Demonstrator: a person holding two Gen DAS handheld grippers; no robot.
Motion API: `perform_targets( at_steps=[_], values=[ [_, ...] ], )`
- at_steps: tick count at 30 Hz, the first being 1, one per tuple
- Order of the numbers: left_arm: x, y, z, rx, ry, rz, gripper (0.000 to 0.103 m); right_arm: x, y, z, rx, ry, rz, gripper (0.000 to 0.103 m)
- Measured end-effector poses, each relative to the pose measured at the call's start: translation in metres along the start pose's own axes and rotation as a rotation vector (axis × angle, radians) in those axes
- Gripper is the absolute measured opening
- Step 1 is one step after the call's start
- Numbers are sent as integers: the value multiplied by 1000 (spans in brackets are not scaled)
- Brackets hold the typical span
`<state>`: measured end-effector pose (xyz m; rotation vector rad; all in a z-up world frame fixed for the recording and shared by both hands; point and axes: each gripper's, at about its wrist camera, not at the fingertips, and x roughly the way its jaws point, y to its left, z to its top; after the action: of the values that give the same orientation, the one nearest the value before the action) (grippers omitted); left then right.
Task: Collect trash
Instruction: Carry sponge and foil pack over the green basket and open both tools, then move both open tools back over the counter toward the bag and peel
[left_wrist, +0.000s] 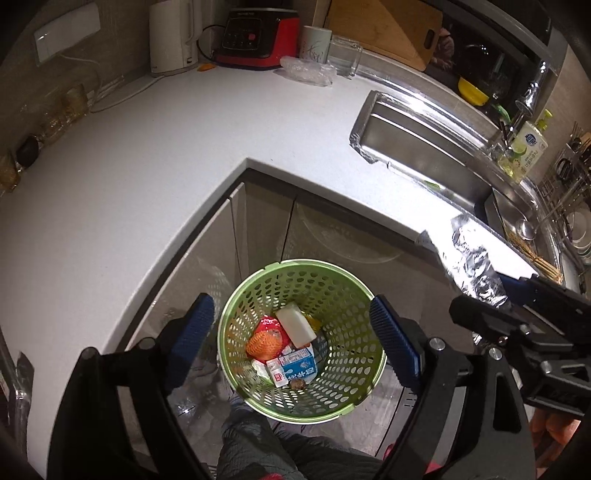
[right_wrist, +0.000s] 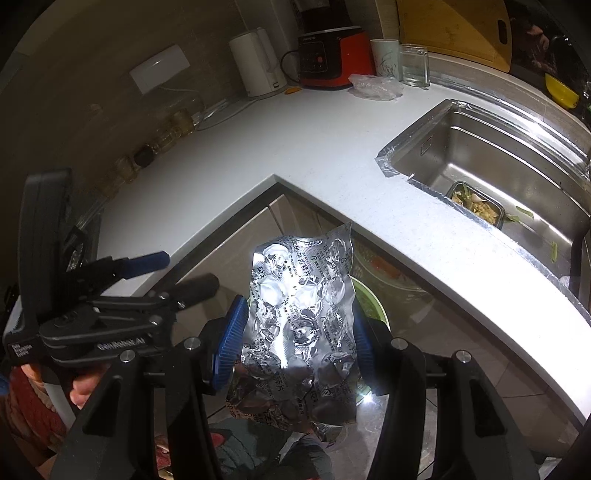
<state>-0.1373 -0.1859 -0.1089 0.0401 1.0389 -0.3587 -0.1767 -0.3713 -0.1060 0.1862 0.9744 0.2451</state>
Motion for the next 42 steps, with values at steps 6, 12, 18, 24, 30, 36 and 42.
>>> perform_targets(
  at_steps=[6, 12, 18, 24, 30, 36, 42],
  values=[
    [-24, 24, 4, -41, -60, 71, 89, 27, 4, -10, -34, 54, 33, 57],
    [-25, 30, -2, -64, -43, 103, 89, 59, 10, -24, -66, 131, 36, 80],
    [-35, 26, 2, -56, -58, 111, 89, 37, 10, -11, -69, 74, 36, 97],
    [-51, 25, 22, -48, -111, 116, 93, 0, 10, 20, -66, -29, 32, 101],
    [-49, 31, 62, -30, -151, 102, 95, -11, 10, 60, -93, -93, 7, 101],
    [-18, 46, 129, -8, -183, 78, 95, 13, -4, 115, -100, -115, -25, 101],
    [50, 71, 213, 32, -190, 82, 95, 69, -31, 186, -114, -95, -54, 101]
  ],
)
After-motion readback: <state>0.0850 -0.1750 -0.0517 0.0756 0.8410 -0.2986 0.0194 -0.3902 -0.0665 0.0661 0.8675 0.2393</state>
